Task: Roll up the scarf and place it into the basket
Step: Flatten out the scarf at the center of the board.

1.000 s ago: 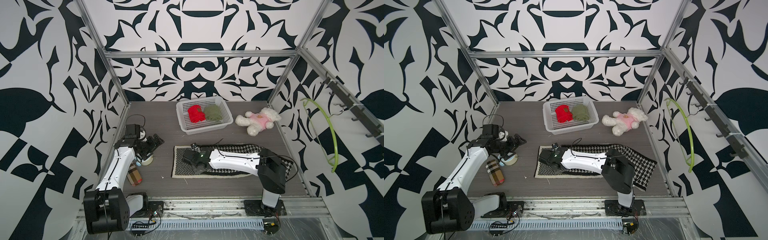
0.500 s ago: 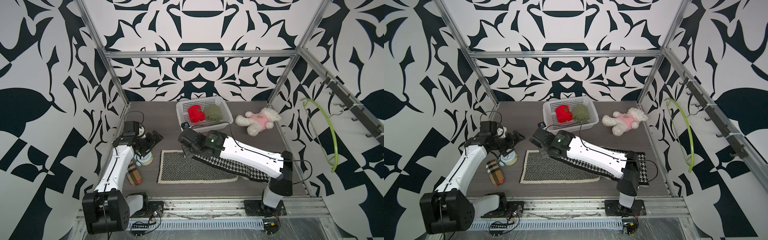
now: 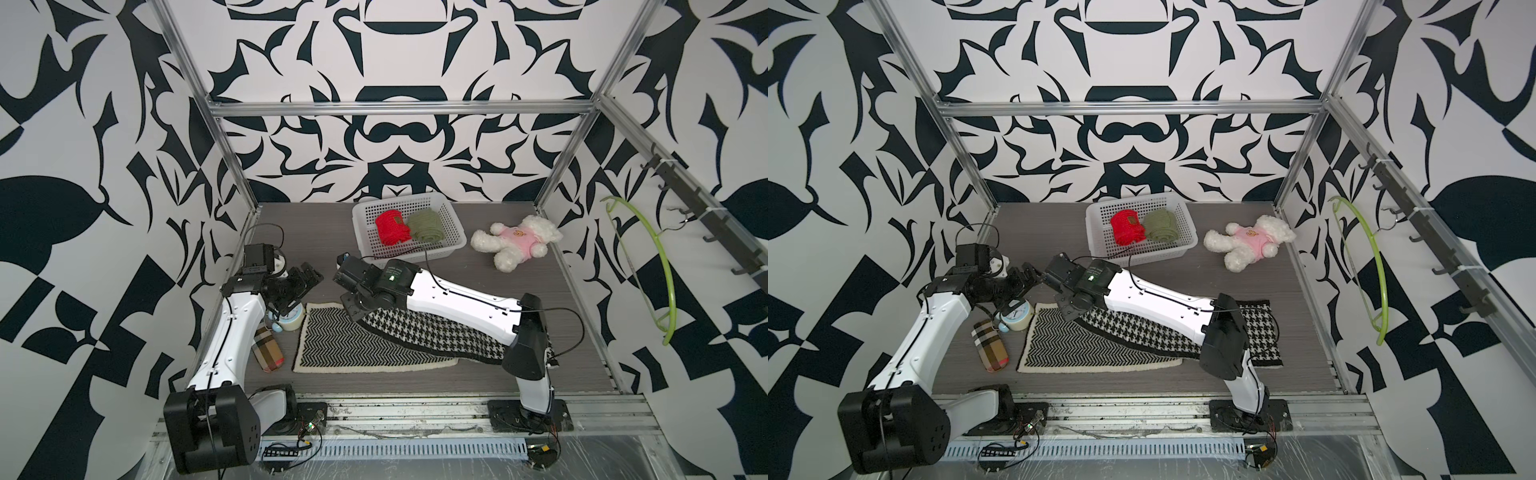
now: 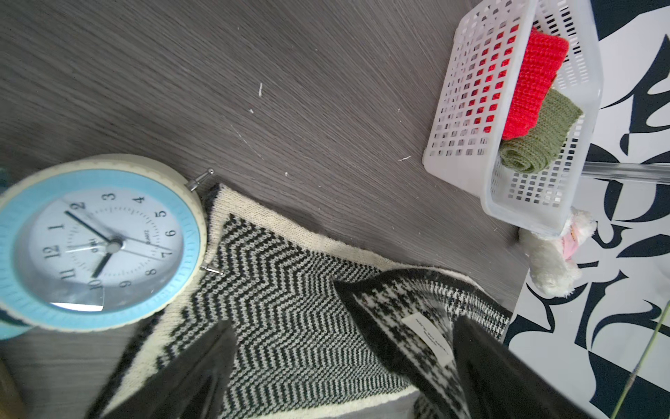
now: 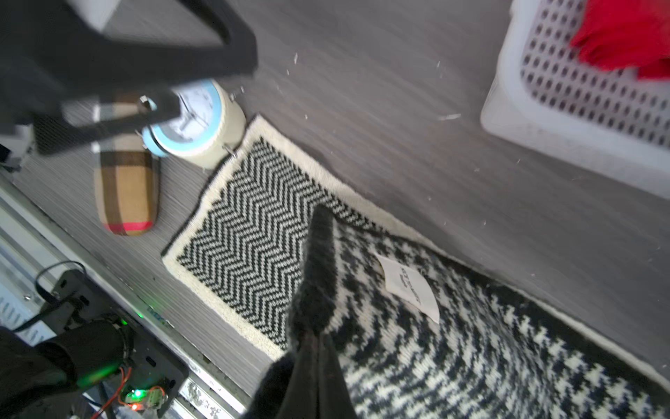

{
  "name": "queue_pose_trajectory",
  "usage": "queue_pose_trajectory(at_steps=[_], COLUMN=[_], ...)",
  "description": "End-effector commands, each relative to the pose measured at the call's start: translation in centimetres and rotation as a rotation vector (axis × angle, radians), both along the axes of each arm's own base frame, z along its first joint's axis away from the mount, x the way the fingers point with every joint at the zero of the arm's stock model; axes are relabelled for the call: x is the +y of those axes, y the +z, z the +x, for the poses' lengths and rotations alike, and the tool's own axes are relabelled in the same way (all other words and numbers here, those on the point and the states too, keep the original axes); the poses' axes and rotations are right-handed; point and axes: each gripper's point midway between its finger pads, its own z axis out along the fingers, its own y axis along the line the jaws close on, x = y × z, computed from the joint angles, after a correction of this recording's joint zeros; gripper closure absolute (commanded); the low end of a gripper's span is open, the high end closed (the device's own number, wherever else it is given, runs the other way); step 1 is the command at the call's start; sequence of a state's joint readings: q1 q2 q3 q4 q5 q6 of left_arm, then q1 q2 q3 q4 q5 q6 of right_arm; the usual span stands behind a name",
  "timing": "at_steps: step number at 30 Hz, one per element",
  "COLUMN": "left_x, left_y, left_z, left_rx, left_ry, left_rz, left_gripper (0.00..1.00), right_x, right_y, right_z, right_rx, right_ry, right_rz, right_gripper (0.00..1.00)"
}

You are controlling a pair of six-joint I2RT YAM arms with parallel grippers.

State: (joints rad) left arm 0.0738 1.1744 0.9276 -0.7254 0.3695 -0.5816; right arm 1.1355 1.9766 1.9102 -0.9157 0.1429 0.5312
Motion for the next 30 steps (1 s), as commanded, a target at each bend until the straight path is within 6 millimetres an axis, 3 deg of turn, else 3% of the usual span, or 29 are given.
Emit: queue_pose_trajectory(at_steps=[1, 3, 5, 7, 11, 14, 16, 19, 24, 26, 30], left_x=[-0.5, -0.6, -0.5, -0.5, -0.5, -0.6, -0.7, -0.7, -0.9, -0.8, -0.9], left_y=[-0.1, -0.2, -0.1, -0.1, -0.2, -0.4, -0.3, -0.3, -0.4, -0.4, -0.6], left_z=[-0.1, 0.0, 0.0, 0.0, 0.0, 0.0, -0.1, -0.3, -0.6, -0.8, -1.1], left_rx=[0.018, 0.019, 0.013, 0.012, 0.019, 0.017, 0.018, 0.016, 0.015, 0.016, 0.014], left_ry=[-0.016, -0.019, -0.017, -0.014, -0.003, -0.001, -0.004, -0.005, -0.012, -0.015, -0.012], left_rz=[-0.037, -0.046, -0.039, -0.034, -0.043, -0.053, -0.058, -0.058, -0.063, -0.055, -0.058], left_gripper=[0.01, 0.01, 0.01, 0.01, 0.01, 0.01, 0.01, 0.01, 0.01, 0.01, 0.01], right_x=[-4.0, -8.2, -12.4, -14.5, -17.9, -23.0, -27.1, -32.0, -36.3, -35.3, -28.5], right_y=[-0.6, -5.5, -11.0, -14.9, -19.0, -20.4, -19.9, -16.1, -8.8, -5.1, 0.3], right_z=[1.3, 1.8, 0.7, -1.1, -3.4, -3.9, -3.6, -2.0, 1.3, 2.8, 4.2], right_rx=[0.015, 0.14, 0.254, 0.337, 0.402, 0.394, 0.352, 0.219, 0.02, -0.089, -0.226], right_ry=[-0.09, -0.175, -0.239, -0.266, -0.336, -0.452, -0.551, -0.685, -0.791, -0.766, -0.604], right_rz=[-0.026, -0.115, -0.206, -0.254, -0.356, -0.517, -0.631, -0.754, -0.862, -0.843, -0.605], right_gripper=[1.0, 1.0, 1.0, 1.0, 1.0, 1.0, 1.0, 1.0, 1.0, 1.0, 1.0])
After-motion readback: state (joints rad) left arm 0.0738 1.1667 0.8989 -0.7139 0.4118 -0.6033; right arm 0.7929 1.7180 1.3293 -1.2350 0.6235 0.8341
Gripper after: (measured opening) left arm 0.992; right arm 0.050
